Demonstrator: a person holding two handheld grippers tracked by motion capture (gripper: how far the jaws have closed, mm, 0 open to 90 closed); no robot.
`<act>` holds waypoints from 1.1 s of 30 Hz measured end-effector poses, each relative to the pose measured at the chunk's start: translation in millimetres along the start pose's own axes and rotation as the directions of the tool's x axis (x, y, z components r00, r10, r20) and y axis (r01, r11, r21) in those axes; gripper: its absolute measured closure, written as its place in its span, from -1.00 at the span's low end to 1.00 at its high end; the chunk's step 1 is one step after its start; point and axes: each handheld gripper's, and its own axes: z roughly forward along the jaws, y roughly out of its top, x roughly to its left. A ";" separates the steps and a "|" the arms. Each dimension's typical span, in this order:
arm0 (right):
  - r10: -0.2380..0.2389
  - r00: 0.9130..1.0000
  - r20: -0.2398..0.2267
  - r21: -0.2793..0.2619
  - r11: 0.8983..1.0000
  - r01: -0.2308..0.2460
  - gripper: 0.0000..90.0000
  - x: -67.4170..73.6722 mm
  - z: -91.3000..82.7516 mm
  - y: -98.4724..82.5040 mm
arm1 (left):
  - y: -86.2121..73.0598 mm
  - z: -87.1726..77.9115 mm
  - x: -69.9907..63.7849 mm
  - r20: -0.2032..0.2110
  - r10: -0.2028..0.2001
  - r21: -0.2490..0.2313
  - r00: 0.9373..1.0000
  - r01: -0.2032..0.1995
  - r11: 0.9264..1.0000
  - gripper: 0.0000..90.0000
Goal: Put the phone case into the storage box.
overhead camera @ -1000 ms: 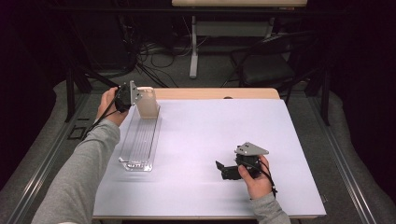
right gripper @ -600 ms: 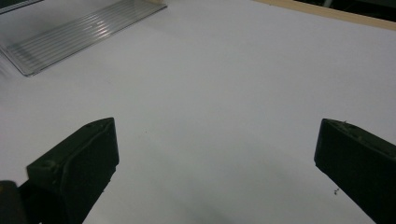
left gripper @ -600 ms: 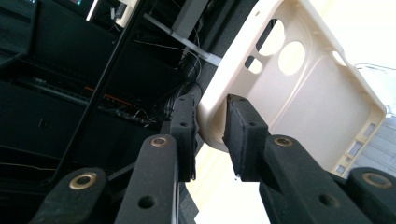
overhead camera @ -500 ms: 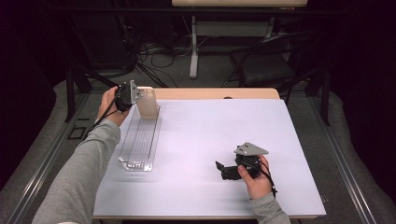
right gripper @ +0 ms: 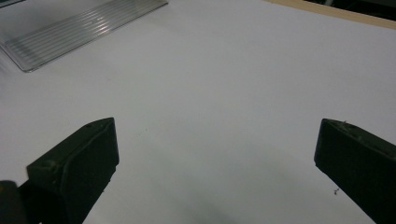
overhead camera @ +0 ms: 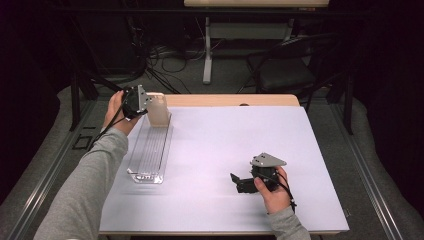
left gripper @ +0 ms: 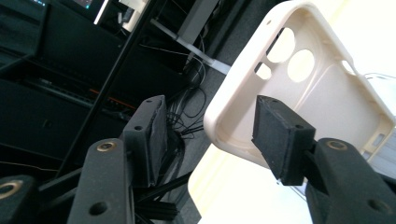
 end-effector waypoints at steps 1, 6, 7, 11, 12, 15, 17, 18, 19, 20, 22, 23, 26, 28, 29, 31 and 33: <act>-0.001 1.000 0.000 0.001 1.000 0.001 -1.00 0.0 0.1 -0.1 | -0.3 0.0 0.4 0.000 0.007 0.000 1.000 -0.007 1.000 -0.03; -0.020 1.000 0.001 0.007 1.000 0.020 -1.00 0.0 0.1 -0.6 | -1.2 -0.8 0.5 -0.011 0.022 0.004 1.000 -0.022 1.000 -0.06; -0.019 1.000 0.001 0.008 1.000 0.019 -1.00 0.2 0.1 -0.6 | -1.4 -1.2 0.7 -0.011 0.022 0.008 1.000 -0.022 1.000 -0.06; -0.016 1.000 0.000 0.004 1.000 0.016 -1.00 0.7 0.3 -0.5 | -2.1 -2.0 1.1 -0.013 0.013 0.017 1.000 -0.012 1.000 -0.07; -0.015 1.000 0.000 0.005 1.000 0.015 -1.00 0.8 0.3 -0.5 | -2.3 -2.5 1.6 -0.013 0.015 0.019 1.000 -0.015 1.000 -0.07; -0.016 1.000 0.000 0.007 1.000 0.016 -1.00 0.5 0.3 -0.4 | -2.5 -3.5 2.3 -0.015 0.018 0.019 1.000 -0.018 1.000 -0.07; -0.018 1.000 0.000 0.004 1.000 0.018 -1.00 0.2 0.3 -0.4 | -2.1 -4.8 2.8 -0.018 0.022 0.017 1.000 -0.022 1.000 -0.07; -0.016 1.000 0.000 0.004 1.000 0.016 -1.00 0.1 0.2 -0.4 | -1.8 -5.4 3.1 -0.020 0.021 0.013 1.000 -0.020 1.000 -0.07; -0.014 1.000 0.000 0.003 1.000 0.014 -1.00 0.2 0.1 -0.4 | -1.7 -5.9 3.3 -0.019 0.014 0.011 1.000 -0.014 1.000 -0.07; -0.015 1.000 -0.001 0.001 1.000 0.015 -1.00 0.1 0.0 -0.4 | -1.4 -6.5 3.5 -0.020 0.010 0.011 1.000 -0.009 1.000 -0.07; -0.013 1.000 0.000 0.001 1.000 0.013 -1.00 -0.1 -0.1 -0.4 | -1.0 -7.7 4.1 -0.025 0.012 0.008 1.000 -0.012 1.000 -0.07; -0.013 1.000 0.000 0.002 1.000 0.013 -1.00 -0.3 -0.2 -0.4 | -0.8 -8.0 4.1 -0.024 0.004 0.005 1.000 -0.004 1.000 -0.07; -0.013 1.000 -0.001 0.004 1.000 0.013 -1.00 -0.3 0.2 -0.5 | 0.2 -10.5 4.7 -0.027 0.012 0.001 1.000 -0.012 1.000 -0.07; -0.015 1.000 -0.002 0.008 1.000 0.015 -1.00 -0.1 0.6 -0.7 | 0.2 -11.4 4.7 -0.027 0.001 -0.003 1.000 -0.001 1.000 -0.07; -0.011 1.000 -0.003 0.010 1.000 0.011 -1.00 0.3 0.8 -0.9 | 0.2 -11.9 5.1 -0.025 -0.003 -0.003 1.000 0.003 1.000 -0.07; -0.010 1.000 -0.003 0.011 1.000 0.010 -1.00 0.8 1.2 -1.2 | -0.1 -13.3 6.4 -0.025 -0.004 0.001 1.000 0.004 1.000 -0.07; -0.010 1.000 -0.004 0.010 1.000 0.010 -1.00 0.8 1.3 -1.1 | -0.4 -14.4 6.9 -0.021 -0.012 0.002 1.000 0.012 1.000 -0.07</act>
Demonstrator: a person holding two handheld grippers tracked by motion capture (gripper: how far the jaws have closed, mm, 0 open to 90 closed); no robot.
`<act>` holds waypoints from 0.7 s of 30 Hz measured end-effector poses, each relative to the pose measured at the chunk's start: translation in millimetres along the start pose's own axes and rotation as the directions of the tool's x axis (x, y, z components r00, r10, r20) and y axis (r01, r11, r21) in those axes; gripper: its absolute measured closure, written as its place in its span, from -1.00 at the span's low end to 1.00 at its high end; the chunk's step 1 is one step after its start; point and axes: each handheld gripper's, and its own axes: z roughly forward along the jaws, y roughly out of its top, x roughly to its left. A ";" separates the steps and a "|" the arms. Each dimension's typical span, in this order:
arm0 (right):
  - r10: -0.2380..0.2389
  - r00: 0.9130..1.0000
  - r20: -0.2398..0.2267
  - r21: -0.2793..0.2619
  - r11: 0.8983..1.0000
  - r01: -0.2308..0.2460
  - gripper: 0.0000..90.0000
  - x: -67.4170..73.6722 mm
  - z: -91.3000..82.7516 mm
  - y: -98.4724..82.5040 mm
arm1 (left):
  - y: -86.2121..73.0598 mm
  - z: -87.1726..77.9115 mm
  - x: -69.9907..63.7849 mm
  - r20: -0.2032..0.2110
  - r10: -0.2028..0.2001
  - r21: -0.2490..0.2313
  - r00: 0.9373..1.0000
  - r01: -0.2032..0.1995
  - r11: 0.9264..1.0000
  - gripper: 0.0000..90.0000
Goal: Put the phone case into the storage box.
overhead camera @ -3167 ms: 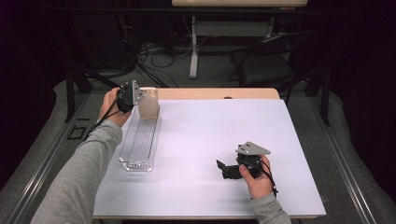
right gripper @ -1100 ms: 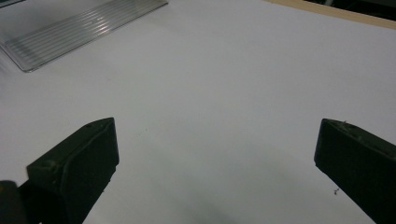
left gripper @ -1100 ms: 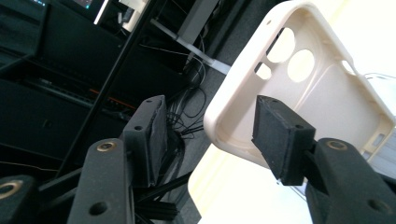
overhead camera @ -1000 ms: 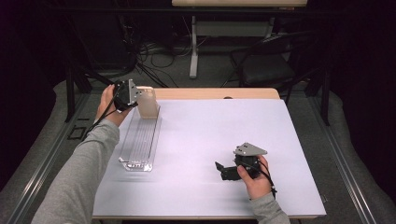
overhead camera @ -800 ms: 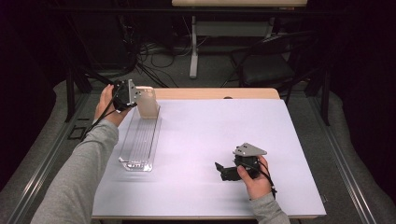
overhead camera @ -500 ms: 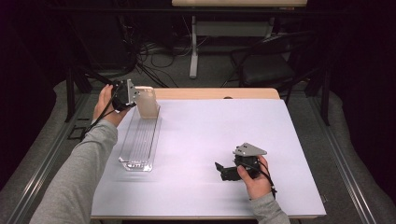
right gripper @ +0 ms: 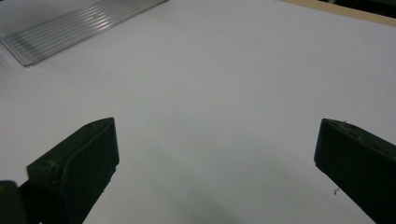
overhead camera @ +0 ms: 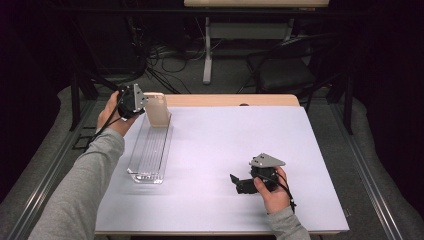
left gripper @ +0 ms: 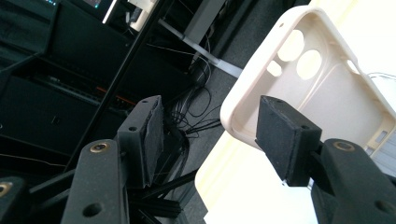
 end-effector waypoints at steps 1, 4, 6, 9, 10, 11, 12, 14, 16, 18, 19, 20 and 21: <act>0.000 1.000 0.000 0.000 1.000 0.000 -1.00 -0.1 0.0 0.0 | -0.3 -0.5 0.1 0.007 -0.010 0.002 1.000 0.010 1.000 -0.07; 0.000 1.000 0.000 -0.002 1.000 0.000 -1.00 -0.2 0.4 -0.2 | -0.4 -2.8 0.6 0.004 -0.011 0.002 1.000 0.011 1.000 -0.07; -0.003 1.000 -0.002 0.000 1.000 0.003 -1.00 -0.3 0.6 -0.4 | -0.5 -4.5 0.7 0.009 -0.018 -0.003 1.000 0.018 1.000 -0.07; -0.004 1.000 -0.002 0.002 1.000 0.004 -1.00 -0.5 0.8 -0.5 | -1.2 -6.5 0.3 0.017 -0.035 -0.006 0.999 0.035 0.999 -0.07; -0.003 1.000 -0.002 0.002 1.000 0.003 -1.00 -0.4 0.8 -0.5 | -1.7 -6.9 0.0 0.017 -0.033 -0.005 0.999 0.033 0.999 -0.07; -0.003 1.000 -0.003 0.001 1.000 0.003 -1.00 -0.4 0.8 -0.5 | -2.1 -7.5 -0.2 0.022 -0.038 -0.004 0.999 0.038 0.999 -0.07; -0.003 1.000 -0.003 0.000 1.000 0.003 -1.00 -0.4 0.8 -0.4 | -2.5 -8.0 -0.4 0.026 -0.045 -0.003 0.999 0.045 0.999 -0.07; -0.003 1.000 -0.003 0.001 1.000 0.003 -1.00 -0.3 0.7 -0.5 | -3.5 -9.3 -0.2 0.031 -0.055 -0.008 0.998 0.055 0.998 -0.07; -0.003 1.000 -0.003 0.001 1.000 0.003 -1.00 -0.3 0.7 -0.5 | -3.8 -11.2 0.6 0.035 -0.067 -0.011 0.997 0.067 0.998 -0.07; -0.001 1.000 -0.002 0.000 1.000 0.001 -1.00 -0.3 0.5 -0.5 | -3.6 -13.4 2.2 0.052 -0.090 -0.007 0.995 0.090 0.996 -0.06; -0.001 1.000 -0.002 0.000 1.000 0.001 -1.00 -0.5 0.6 -0.5 | -3.4 -14.4 2.9 0.064 -0.110 -0.001 0.992 0.110 0.994 -0.06; 0.000 1.000 -0.001 0.000 1.000 0.000 -1.00 -0.6 0.6 -0.5 | -3.2 -15.6 4.1 0.072 -0.120 0.003 0.990 0.120 0.993 -0.06; -0.002 1.000 -0.001 -0.001 1.000 0.002 -1.00 -0.9 0.6 -0.4 | -2.9 -16.6 4.2 0.082 -0.149 0.006 0.985 0.149 0.989 -0.07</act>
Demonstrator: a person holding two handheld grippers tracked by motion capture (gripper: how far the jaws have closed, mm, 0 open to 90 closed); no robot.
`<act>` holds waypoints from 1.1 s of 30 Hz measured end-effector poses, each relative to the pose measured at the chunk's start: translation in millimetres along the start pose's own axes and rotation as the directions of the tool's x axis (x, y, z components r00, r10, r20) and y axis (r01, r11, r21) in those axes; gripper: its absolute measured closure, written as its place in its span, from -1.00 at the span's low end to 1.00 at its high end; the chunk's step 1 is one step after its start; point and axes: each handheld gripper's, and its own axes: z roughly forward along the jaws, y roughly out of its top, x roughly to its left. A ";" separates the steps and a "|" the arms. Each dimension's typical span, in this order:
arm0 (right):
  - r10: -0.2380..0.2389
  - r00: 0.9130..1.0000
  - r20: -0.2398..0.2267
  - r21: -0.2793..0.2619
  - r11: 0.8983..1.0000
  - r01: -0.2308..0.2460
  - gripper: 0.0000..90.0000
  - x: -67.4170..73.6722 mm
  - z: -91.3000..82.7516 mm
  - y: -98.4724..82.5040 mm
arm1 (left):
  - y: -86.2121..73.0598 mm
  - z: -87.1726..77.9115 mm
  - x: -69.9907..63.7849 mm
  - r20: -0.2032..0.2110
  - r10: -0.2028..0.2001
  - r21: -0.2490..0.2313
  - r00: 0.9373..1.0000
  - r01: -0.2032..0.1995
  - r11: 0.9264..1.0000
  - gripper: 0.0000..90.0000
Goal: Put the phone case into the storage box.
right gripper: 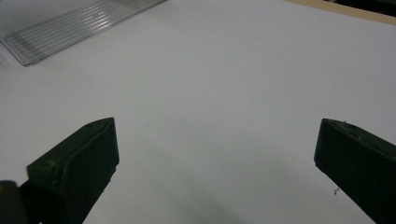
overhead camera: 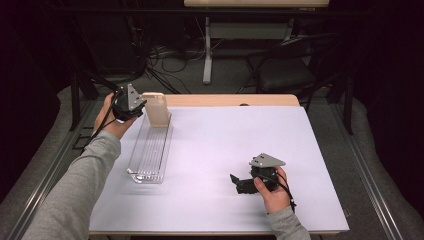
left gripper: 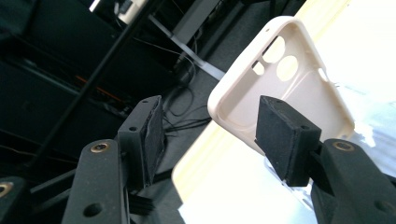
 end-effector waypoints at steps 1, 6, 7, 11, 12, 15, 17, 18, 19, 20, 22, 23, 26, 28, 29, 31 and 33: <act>0.001 1.000 0.000 0.000 1.000 -0.001 -1.00 0.0 0.0 0.0 | 0.5 -0.9 0.5 0.010 -0.016 0.007 1.000 0.016 1.000 -0.07; -0.003 1.000 0.000 0.004 1.000 0.003 -1.00 0.5 0.3 -0.1 | 5.0 -7.9 -0.4 0.023 -0.105 0.041 0.994 0.104 0.994 -0.06; -0.003 1.000 -0.001 0.006 1.000 0.003 -1.00 0.7 0.3 0.0 | 5.6 -9.5 0.1 0.032 -0.122 0.040 0.992 0.121 0.992 -0.06; -0.006 1.000 -0.004 0.006 1.000 0.006 -1.00 1.6 0.4 0.2 | 7.3 -15.9 2.7 0.084 -0.186 0.026 0.979 0.184 0.983 -0.07; -0.007 1.000 -0.004 0.006 1.000 0.007 -1.00 1.5 0.4 0.1 | 7.4 -17.2 3.8 0.100 -0.188 0.023 0.977 0.187 0.982 -0.09; -0.005 1.000 -0.003 0.003 1.000 0.005 -1.00 1.4 0.3 0.3 | 8.2 -20.0 3.6 0.126 -0.217 0.042 0.968 0.213 0.976 -0.10; -0.005 1.000 -0.003 0.000 1.000 0.005 -1.00 1.4 0.1 0.4 | 8.4 -21.7 4.3 0.162 -0.249 0.041 0.955 0.246 0.968 -0.10; -0.006 1.000 -0.004 -0.002 1.000 0.006 -1.00 1.1 0.1 0.5 | 8.5 -22.7 4.1 0.168 -0.267 0.036 0.949 0.265 0.964 -0.10; -0.006 1.000 -0.004 -0.002 1.000 0.006 -1.00 1.1 0.1 0.6 | 8.9 -23.7 4.2 0.181 -0.282 0.033 0.942 0.281 0.959 -0.10; -0.006 1.000 -0.005 0.000 1.000 0.006 -1.00 1.0 -0.1 0.7 | 9.4 -24.8 4.3 0.196 -0.295 0.031 0.935 0.295 0.955 -0.11; -0.006 1.000 -0.006 0.002 1.000 0.006 -1.00 1.2 0.0 0.8 | 10.1 -26.7 4.4 0.214 -0.321 0.032 0.923 0.322 0.946 -0.18; -0.009 1.000 -0.006 0.001 1.000 0.009 -1.00 1.2 0.4 0.7 | 10.2 -27.1 4.4 0.225 -0.333 0.031 0.916 0.335 0.942 -0.23; -0.009 1.000 -0.004 0.003 1.000 0.009 -1.00 1.2 0.3 0.8 | 10.5 -30.2 4.4 0.250 -0.355 0.025 0.901 0.360 0.933 -0.30; -0.010 1.000 -0.004 0.002 1.000 0.010 -1.00 1.4 -0.3 1.2 | 10.5 -32.2 4.2 0.262 -0.365 0.025 0.894 0.371 0.928 -0.36; -0.011 1.000 -0.004 0.002 1.000 0.011 -1.00 1.5 -0.7 1.5 | 10.5 -33.2 4.2 0.269 -0.375 0.030 0.887 0.381 0.924 -0.40; -0.010 1.000 -0.002 -0.002 1.000 0.010 -1.00 1.6 -1.0 1.8 | 10.5 -35.5 4.7 0.280 -0.390 0.040 0.877 0.395 0.918 -0.41; -0.010 1.000 -0.001 -0.003 1.000 0.010 -1.00 1.9 -1.0 2.0 | 10.4 -37.3 5.4 0.299 -0.410 0.046 0.862 0.416 0.908 -0.46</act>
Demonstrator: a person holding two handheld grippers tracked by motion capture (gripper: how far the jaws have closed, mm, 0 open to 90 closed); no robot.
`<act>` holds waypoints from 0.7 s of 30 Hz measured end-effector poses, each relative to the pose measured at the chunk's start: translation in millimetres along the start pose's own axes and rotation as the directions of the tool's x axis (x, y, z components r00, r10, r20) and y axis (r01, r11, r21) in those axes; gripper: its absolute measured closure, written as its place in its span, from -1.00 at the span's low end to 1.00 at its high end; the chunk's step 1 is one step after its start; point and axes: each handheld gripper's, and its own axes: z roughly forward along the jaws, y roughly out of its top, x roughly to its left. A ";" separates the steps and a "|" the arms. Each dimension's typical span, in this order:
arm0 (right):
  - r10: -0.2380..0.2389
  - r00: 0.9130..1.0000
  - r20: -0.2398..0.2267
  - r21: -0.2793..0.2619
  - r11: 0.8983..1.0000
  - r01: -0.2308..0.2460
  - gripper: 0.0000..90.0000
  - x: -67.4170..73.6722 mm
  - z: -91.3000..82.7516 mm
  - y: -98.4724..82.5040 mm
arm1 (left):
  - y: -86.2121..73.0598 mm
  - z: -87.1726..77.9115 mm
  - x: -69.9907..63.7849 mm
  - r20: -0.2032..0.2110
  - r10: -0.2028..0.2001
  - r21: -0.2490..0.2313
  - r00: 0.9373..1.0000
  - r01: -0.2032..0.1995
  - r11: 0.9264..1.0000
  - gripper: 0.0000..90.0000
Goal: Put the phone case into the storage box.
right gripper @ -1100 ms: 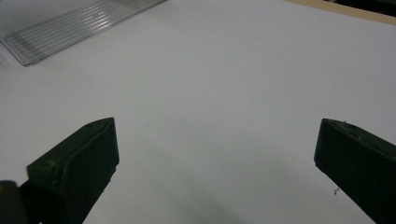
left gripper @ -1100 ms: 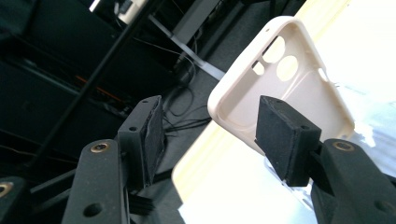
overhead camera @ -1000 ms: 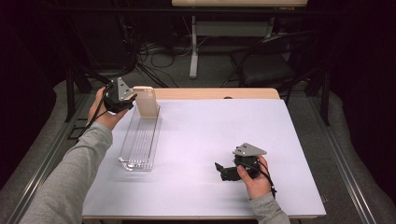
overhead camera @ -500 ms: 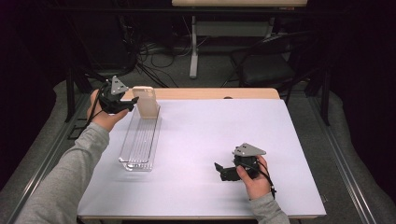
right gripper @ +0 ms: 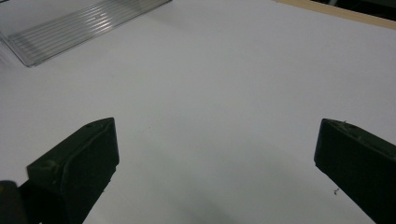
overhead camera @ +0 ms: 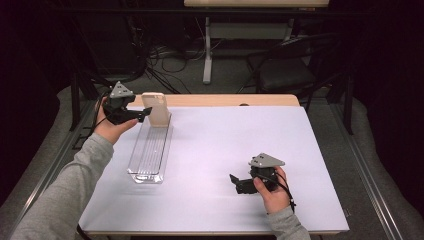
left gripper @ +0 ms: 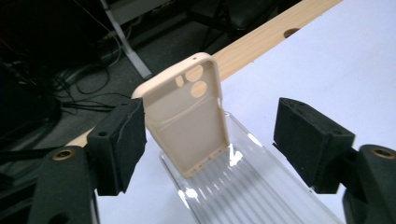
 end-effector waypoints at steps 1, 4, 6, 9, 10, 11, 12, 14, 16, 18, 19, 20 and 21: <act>0.002 1.000 -0.001 0.001 1.000 -0.002 -1.00 0.3 -0.1 0.0 | 0.0 -1.5 0.4 0.012 -0.014 0.001 1.000 0.014 1.000 -0.48; -0.002 1.000 -0.001 0.003 1.000 0.002 -1.00 1.0 -0.3 0.6 | -0.2 -5.1 0.2 0.046 -0.047 -0.001 0.998 0.047 0.999 -0.54; -0.002 1.000 -0.002 0.004 1.000 0.002 -1.00 2.1 -1.3 1.7 | -0.5 -7.6 -0.2 0.067 -0.058 -0.002 0.996 0.058 0.998 -0.59; -0.005 1.000 -0.002 -0.002 1.000 0.005 -1.00 3.7 -3.3 4.4 | -0.7 -10.3 -1.9 0.088 -0.074 0.002 0.993 0.074 0.997 -0.63; -0.007 1.000 -0.002 -0.004 1.000 0.007 -1.00 4.0 -3.7 5.3 | -0.8 -11.0 -2.6 0.096 -0.077 0.004 0.992 0.077 0.997 -0.64; -0.005 1.000 -0.001 -0.007 1.000 0.005 -1.00 4.4 -4.3 6.0 | -0.8 -11.6 -3.3 0.103 -0.081 0.007 0.991 0.081 0.997 -0.64; -0.008 1.000 -0.002 -0.006 1.000 0.008 -1.00 4.3 -4.8 6.7 | -1.0 -12.3 -4.2 0.111 -0.091 0.007 0.990 0.091 0.996 -0.65; -0.002 1.000 -0.006 -0.003 1.000 0.002 -1.00 4.7 -5.6 7.4 | -1.3 -13.6 -5.7 0.127 -0.097 0.011 0.987 0.096 0.995 -0.65; 0.005 1.000 -0.010 0.001 1.000 -0.005 -1.00 4.9 -6.7 7.8 | -1.2 -15.4 -8.5 0.127 -0.092 0.014 0.988 0.091 0.996 -0.65; 0.006 1.000 -0.017 0.003 1.000 -0.006 -1.00 5.3 -7.4 8.5 | -1.5 -17.6 -11.1 0.132 -0.099 0.001 0.986 0.100 0.995 -0.65; 0.003 1.000 -0.018 0.001 1.000 -0.003 -1.00 5.5 -7.5 8.9 | -1.8 -18.7 -12.2 0.137 -0.105 -0.004 0.985 0.107 0.994 -0.65; 0.001 1.000 -0.019 0.004 1.000 -0.001 -1.00 5.9 -7.9 9.4 | -2.2 -19.7 -13.1 0.143 -0.110 -0.008 0.984 0.112 0.994 -0.65; -0.001 1.000 -0.020 0.003 1.000 0.001 -1.00 6.4 -8.1 10.0 | -2.7 -20.8 -14.4 0.150 -0.115 -0.010 0.982 0.118 0.993 -0.65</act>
